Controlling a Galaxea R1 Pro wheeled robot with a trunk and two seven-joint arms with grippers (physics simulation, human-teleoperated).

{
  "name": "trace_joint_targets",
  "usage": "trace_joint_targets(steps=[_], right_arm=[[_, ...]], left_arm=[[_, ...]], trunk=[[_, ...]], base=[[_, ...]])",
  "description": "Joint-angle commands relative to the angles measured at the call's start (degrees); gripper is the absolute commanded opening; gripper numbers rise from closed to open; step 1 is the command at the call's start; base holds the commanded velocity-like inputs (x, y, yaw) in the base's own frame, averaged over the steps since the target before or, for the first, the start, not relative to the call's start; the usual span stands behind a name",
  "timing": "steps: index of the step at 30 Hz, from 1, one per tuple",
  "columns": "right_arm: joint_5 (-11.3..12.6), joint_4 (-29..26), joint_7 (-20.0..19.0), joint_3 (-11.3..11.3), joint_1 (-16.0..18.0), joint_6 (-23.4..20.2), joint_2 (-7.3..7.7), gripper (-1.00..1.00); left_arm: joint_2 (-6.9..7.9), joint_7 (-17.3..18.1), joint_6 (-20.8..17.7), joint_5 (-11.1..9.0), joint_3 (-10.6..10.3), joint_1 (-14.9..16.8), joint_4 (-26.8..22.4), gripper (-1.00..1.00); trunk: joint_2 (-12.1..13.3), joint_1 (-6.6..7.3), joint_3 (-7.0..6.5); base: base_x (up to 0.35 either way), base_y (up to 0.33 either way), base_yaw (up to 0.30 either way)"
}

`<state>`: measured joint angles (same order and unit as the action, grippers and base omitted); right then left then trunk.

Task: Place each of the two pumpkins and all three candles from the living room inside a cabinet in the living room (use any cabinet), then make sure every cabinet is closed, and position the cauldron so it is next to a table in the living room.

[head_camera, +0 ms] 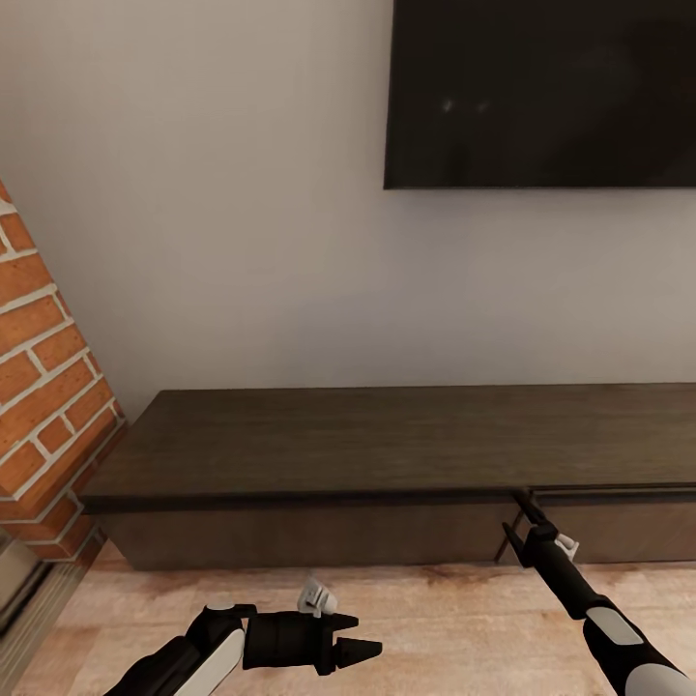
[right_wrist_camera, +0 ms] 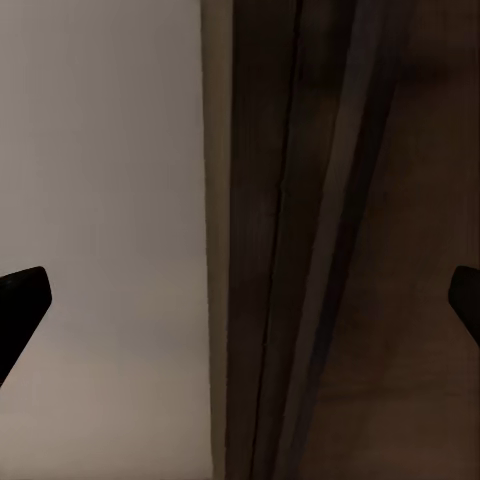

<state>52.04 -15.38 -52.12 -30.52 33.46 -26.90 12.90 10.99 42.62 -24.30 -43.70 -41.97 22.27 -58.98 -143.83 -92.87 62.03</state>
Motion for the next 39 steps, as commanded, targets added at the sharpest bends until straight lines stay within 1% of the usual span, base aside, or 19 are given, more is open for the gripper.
trace_joint_targets(steps=[1, 5, 15, 18, 24, 39], right_arm=[[0.3, 0.1, -0.1, 0.0, 0.0, -0.4, 0.01, 1.0], [0.4, 0.1, -0.2, -0.1, 0.0, -0.4, 0.07, 1.0], [0.5, 0.1, -0.4, -0.1, -0.1, -0.4, 0.1, 1.0], [0.5, 0.1, -0.4, -0.1, -0.1, -0.4, 0.11, 1.0], [0.5, 0.1, -0.4, -0.1, -0.1, -0.4, 0.18, 1.0], [0.5, 0.1, -0.6, -0.1, -0.1, -0.4, 0.2, 1.0]], left_arm=[[0.04, -0.1, -0.5, -0.6, -0.1, 0.1, 0.0, 1.0], [0.01, -0.1, -0.5, -0.6, -0.1, 0.1, 0.0, 1.0], [0.0, -0.1, -0.5, -0.6, -0.3, 0.1, 0.0, 1.0], [0.0, -0.1, -0.5, -0.6, -0.3, 0.1, 0.0, 1.0], [0.0, -0.1, -0.5, -0.6, -0.4, 0.1, 0.0, 1.0], [0.01, 0.0, -0.5, -0.6, -0.4, 0.1, -0.2, 1.0]], trunk=[[0.0, 0.01, 0.05], [0.0, 0.01, 0.05], [-0.2, -0.25, 2.26], [-0.2, -0.25, 2.26], [-0.2, -0.4, 3.59], [-0.2, -0.4, 3.59]], base=[[0.0, 0.0, 0.0], [0.0, 0.0, 0.0], [0.0, 0.0, 0.0], [0.0, 0.0, 0.0], [0.0, 0.0, 0.0], [0.007, 0.0, 0.0]])
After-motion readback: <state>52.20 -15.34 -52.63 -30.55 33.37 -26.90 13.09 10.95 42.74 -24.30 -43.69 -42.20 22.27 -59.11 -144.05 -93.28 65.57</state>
